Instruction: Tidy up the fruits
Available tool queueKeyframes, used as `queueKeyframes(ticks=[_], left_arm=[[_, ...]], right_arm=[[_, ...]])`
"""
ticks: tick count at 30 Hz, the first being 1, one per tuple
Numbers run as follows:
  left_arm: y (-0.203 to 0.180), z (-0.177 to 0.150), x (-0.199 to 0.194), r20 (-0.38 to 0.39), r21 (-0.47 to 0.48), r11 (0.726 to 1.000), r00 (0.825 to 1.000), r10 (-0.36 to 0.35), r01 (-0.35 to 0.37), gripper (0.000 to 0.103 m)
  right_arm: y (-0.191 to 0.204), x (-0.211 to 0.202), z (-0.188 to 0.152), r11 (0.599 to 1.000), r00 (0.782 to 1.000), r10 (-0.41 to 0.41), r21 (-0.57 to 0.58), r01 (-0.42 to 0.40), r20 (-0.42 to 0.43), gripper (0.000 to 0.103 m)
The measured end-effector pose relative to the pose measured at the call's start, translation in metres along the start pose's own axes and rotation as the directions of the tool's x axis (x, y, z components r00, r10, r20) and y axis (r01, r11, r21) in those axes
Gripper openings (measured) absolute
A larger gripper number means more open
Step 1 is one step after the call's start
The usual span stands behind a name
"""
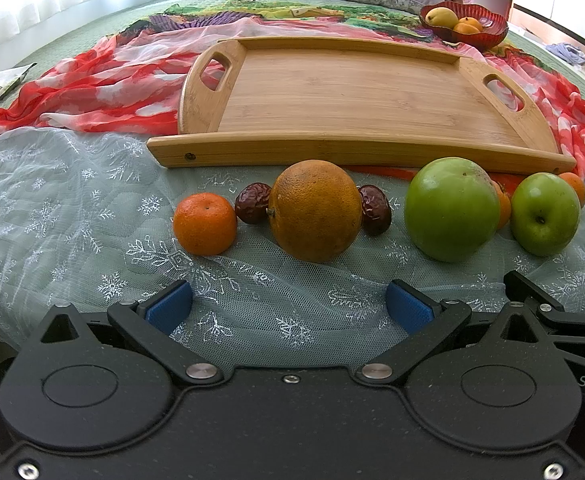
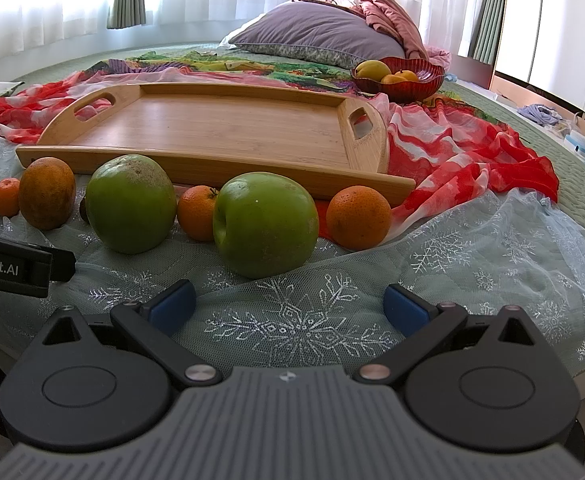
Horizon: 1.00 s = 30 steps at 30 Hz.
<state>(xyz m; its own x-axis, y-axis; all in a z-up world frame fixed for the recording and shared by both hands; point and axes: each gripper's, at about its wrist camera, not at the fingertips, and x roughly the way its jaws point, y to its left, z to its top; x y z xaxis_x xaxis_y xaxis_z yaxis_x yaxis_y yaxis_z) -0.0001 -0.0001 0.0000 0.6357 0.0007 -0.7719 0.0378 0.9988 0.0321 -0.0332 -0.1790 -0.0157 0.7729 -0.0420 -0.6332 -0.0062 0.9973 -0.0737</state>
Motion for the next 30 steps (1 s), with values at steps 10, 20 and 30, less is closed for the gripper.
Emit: queueKeyframes(ticks=[10,20,30], left_arm=[[0.004,0.001,-0.005,0.010,0.007,1.000,1.000,-0.018,0.018,0.103],[0.013,-0.001,-0.018,0.037,0.022,0.995,0.995,-0.094,0.093,0.082],[0.008,-0.004,-0.045,0.169,0.050,0.985,0.970,-0.172,0.166,0.044]], right_arm=[[-0.004,-0.001,-0.002,1.000,0.999,0.018,-0.002,-0.018,0.032,0.103],[-0.004,-0.017,-0.002,0.999,0.993,0.052,0.002,-0.052,0.102,0.098],[-0.002,-0.027,0.004,0.999,0.979,0.021,-0.033,-0.014,0.205,0.076]])
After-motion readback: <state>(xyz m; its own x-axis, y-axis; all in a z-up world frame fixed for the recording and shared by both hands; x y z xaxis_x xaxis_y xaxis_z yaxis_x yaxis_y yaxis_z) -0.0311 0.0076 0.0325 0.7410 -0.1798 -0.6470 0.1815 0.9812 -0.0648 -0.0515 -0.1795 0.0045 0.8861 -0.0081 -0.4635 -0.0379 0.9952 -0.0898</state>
